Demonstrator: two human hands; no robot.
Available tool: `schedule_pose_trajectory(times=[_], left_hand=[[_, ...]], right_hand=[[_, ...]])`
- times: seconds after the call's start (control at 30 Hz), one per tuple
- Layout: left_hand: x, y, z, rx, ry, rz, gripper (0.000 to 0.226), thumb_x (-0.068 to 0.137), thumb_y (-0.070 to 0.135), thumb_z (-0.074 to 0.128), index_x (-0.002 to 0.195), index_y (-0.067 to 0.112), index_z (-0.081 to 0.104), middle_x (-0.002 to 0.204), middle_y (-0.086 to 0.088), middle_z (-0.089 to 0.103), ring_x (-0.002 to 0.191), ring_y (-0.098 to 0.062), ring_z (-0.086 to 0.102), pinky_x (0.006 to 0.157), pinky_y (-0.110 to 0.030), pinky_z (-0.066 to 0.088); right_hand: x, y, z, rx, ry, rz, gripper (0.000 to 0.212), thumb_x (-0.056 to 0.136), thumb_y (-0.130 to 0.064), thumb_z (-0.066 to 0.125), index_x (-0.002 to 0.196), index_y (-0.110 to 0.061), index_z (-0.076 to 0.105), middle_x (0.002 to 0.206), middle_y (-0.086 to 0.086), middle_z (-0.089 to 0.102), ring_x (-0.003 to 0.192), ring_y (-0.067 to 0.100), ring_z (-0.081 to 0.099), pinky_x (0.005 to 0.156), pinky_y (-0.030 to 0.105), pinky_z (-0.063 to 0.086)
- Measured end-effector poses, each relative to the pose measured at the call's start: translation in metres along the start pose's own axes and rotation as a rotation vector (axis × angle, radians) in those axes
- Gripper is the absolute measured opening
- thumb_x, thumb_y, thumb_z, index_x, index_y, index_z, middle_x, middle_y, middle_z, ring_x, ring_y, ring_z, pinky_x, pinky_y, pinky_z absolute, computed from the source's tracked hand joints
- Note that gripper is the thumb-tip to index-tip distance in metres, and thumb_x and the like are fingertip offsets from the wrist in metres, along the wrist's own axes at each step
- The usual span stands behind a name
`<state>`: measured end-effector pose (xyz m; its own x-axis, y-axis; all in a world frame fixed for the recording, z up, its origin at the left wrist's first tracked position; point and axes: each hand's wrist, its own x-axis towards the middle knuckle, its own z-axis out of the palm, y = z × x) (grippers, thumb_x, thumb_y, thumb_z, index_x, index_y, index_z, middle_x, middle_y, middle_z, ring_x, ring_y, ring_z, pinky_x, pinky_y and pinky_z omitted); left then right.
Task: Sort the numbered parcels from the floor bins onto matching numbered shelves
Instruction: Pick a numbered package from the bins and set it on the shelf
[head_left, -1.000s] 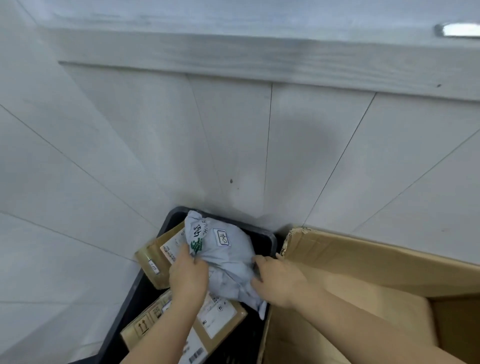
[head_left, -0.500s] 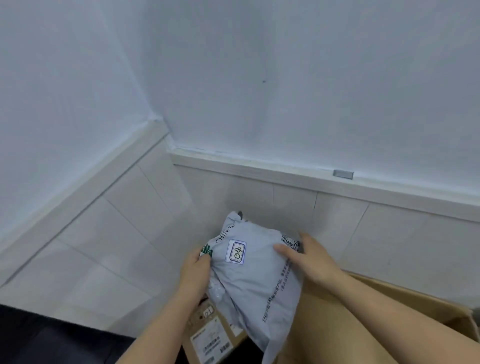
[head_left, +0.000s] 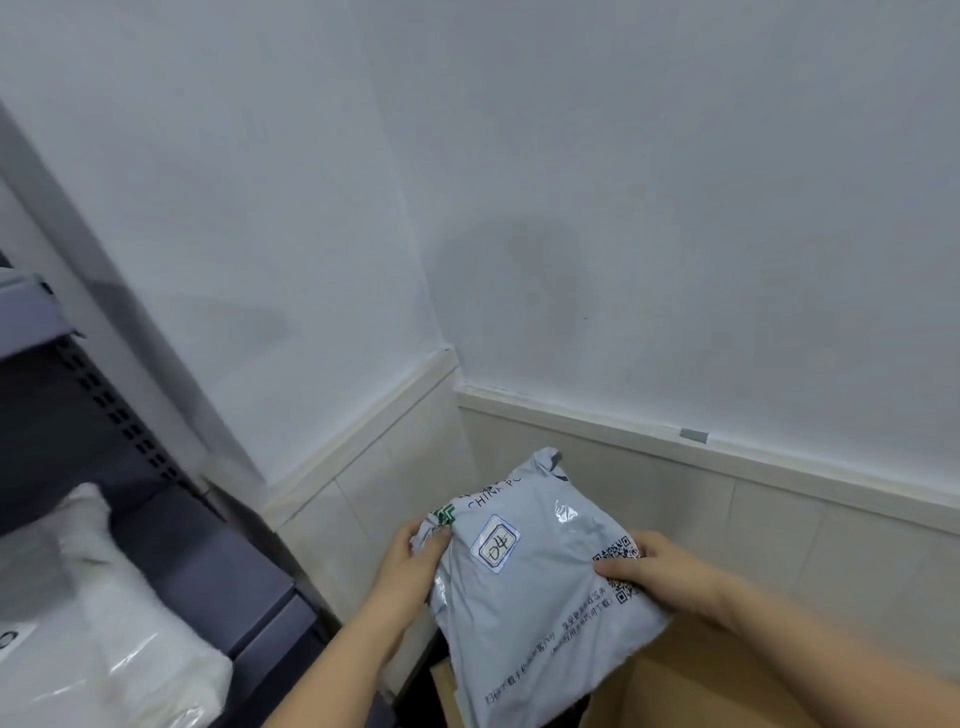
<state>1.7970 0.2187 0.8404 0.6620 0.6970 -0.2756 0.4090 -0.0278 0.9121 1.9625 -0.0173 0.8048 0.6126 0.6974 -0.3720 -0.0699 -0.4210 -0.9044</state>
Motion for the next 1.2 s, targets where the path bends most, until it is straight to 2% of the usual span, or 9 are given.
schedule_pose_trajectory(times=[0.13, 0.2, 0.27, 0.43, 0.7, 0.83, 0.9, 0.97, 1.2], left_hand=[[-0.045, -0.014, -0.008, -0.154, -0.043, -0.097, 0.068, 0.076, 0.053, 0.074, 0.126, 0.013, 0.052, 0.123, -0.012, 0.062, 0.098, -0.021, 0.066, 0.078, -0.035, 0.056], [-0.070, -0.024, -0.010, -0.143, -0.106, -0.074, 0.100, 0.050, 0.071, 0.077, 0.131, 0.019, 0.049, 0.125, -0.004, 0.063, 0.105, -0.020, 0.066, 0.090, -0.039, 0.054], [-0.104, -0.032, -0.013, -0.128, -0.121, -0.010, 0.111, 0.041, 0.076, 0.078, 0.133, 0.024, 0.047, 0.126, 0.004, 0.063, 0.111, -0.016, 0.063, 0.101, -0.040, 0.048], [-0.184, -0.038, -0.034, -0.120, -0.055, 0.137, 0.116, 0.039, 0.065, 0.083, 0.139, 0.023, 0.044, 0.126, 0.006, 0.061, 0.114, -0.013, 0.059, 0.106, -0.038, 0.044], [-0.265, -0.043, -0.078, -0.163, 0.050, 0.234, 0.098, 0.045, 0.053, 0.080, 0.133, 0.021, 0.049, 0.125, 0.002, 0.063, 0.113, -0.014, 0.060, 0.103, -0.040, 0.046], [-0.301, -0.042, -0.092, -0.140, 0.112, 0.255, 0.091, 0.044, 0.053, 0.075, 0.125, 0.025, 0.049, 0.118, 0.007, 0.062, 0.108, -0.010, 0.060, 0.091, -0.025, 0.047], [-0.316, -0.041, -0.098, -0.105, 0.154, 0.253, 0.074, 0.057, 0.043, 0.080, 0.122, 0.027, 0.048, 0.117, 0.008, 0.062, 0.108, -0.010, 0.060, 0.087, -0.022, 0.046], [-0.332, -0.037, -0.107, -0.070, 0.214, 0.238, 0.055, 0.072, 0.033, 0.078, 0.117, 0.032, 0.047, 0.117, 0.008, 0.061, 0.109, -0.011, 0.060, 0.088, -0.023, 0.046], [-0.388, -0.018, -0.147, -0.008, 0.428, 0.238, 0.065, 0.071, 0.039, 0.076, 0.128, 0.025, 0.047, 0.123, 0.006, 0.060, 0.115, -0.016, 0.057, 0.102, -0.038, 0.046]], right_hand=[[-0.036, -0.012, 0.011, 0.109, 0.057, -0.036, 0.019, 0.088, -0.013, 0.068, 0.107, -0.013, 0.069, 0.100, 0.004, 0.075, 0.096, 0.022, 0.071, 0.093, 0.036, 0.053], [-0.053, -0.018, 0.016, 0.131, 0.084, -0.065, 0.023, 0.084, -0.019, 0.074, 0.106, -0.015, 0.070, 0.100, 0.003, 0.076, 0.097, 0.023, 0.071, 0.098, 0.042, 0.051], [-0.078, -0.023, 0.028, 0.132, 0.107, -0.096, 0.032, 0.076, -0.028, 0.080, 0.105, -0.016, 0.071, 0.098, 0.001, 0.076, 0.095, 0.021, 0.071, 0.095, 0.040, 0.052], [-0.143, -0.034, 0.061, 0.153, 0.098, -0.162, 0.015, 0.088, -0.009, 0.067, 0.102, -0.009, 0.069, 0.090, 0.004, 0.076, 0.078, 0.016, 0.073, 0.068, 0.023, 0.056], [-0.208, -0.048, 0.106, 0.104, 0.080, -0.241, 0.023, 0.088, -0.009, 0.068, 0.110, -0.007, 0.067, 0.100, 0.007, 0.075, 0.092, 0.024, 0.071, 0.080, 0.029, 0.056], [-0.224, -0.056, 0.118, 0.019, 0.042, -0.287, 0.019, 0.088, -0.012, 0.068, 0.107, -0.007, 0.069, 0.097, 0.006, 0.076, 0.092, 0.025, 0.072, 0.089, 0.039, 0.055], [-0.226, -0.061, 0.123, -0.041, 0.020, -0.333, 0.017, 0.088, -0.020, 0.070, 0.104, -0.014, 0.071, 0.097, 0.001, 0.076, 0.093, 0.023, 0.072, 0.094, 0.046, 0.052], [-0.229, -0.069, 0.130, -0.113, -0.018, -0.375, 0.017, 0.087, -0.029, 0.071, 0.101, -0.020, 0.073, 0.095, -0.005, 0.076, 0.091, 0.018, 0.072, 0.093, 0.044, 0.053], [-0.254, -0.112, 0.164, -0.218, -0.168, -0.505, 0.022, 0.088, -0.036, 0.068, 0.101, -0.019, 0.072, 0.092, -0.002, 0.076, 0.088, 0.020, 0.072, 0.088, 0.043, 0.055]])
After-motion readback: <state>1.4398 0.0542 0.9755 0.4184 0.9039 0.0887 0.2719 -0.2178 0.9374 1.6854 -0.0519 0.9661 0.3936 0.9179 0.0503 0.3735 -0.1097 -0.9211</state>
